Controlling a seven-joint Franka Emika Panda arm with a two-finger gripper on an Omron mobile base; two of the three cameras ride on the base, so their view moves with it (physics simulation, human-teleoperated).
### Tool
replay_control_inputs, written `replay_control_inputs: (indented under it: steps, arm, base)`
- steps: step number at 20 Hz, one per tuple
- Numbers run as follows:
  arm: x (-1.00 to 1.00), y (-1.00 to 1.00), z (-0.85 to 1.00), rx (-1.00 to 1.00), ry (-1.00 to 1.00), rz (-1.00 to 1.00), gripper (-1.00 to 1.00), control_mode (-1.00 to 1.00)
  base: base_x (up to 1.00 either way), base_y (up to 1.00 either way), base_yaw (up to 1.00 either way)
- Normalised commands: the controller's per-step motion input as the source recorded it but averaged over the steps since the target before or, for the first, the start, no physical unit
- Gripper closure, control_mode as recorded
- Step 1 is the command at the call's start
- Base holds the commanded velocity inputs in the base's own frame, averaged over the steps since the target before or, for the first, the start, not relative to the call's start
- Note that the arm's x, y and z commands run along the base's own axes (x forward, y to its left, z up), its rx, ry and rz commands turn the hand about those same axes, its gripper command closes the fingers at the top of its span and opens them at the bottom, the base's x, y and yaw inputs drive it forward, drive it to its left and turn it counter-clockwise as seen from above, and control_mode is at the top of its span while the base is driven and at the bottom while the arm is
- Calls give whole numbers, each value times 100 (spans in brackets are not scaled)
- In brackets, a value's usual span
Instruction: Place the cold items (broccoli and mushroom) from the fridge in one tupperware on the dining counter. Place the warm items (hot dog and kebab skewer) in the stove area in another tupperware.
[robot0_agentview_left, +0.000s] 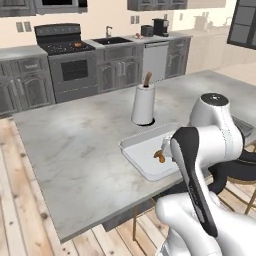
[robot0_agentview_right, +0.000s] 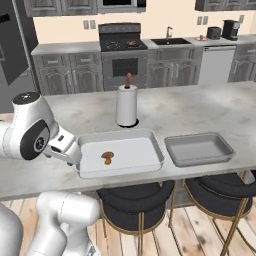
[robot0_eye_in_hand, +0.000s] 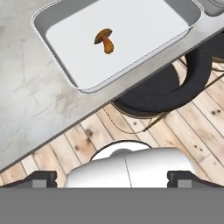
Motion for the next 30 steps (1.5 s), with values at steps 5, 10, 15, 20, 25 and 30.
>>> replay_control_inputs:
  steps: [5,10,15,20,25,30]
  arm:
    - [0,0,0,0,0,0,-100,100]
    - [0,0,0,0,0,0,-100,100]
    - [0,0,0,0,0,0,-100,100]
    - [0,0,0,0,0,0,-100,100]
    - [0,0,0,0,0,0,-100,100]
    - [0,0,0,0,0,0,-100,100]
  base:
    - [-17,80,4]
    - [-25,96,26]
    - [-47,74,64]
    - [-20,74,47]
    - [-19,56,56]
    - [19,56,38]
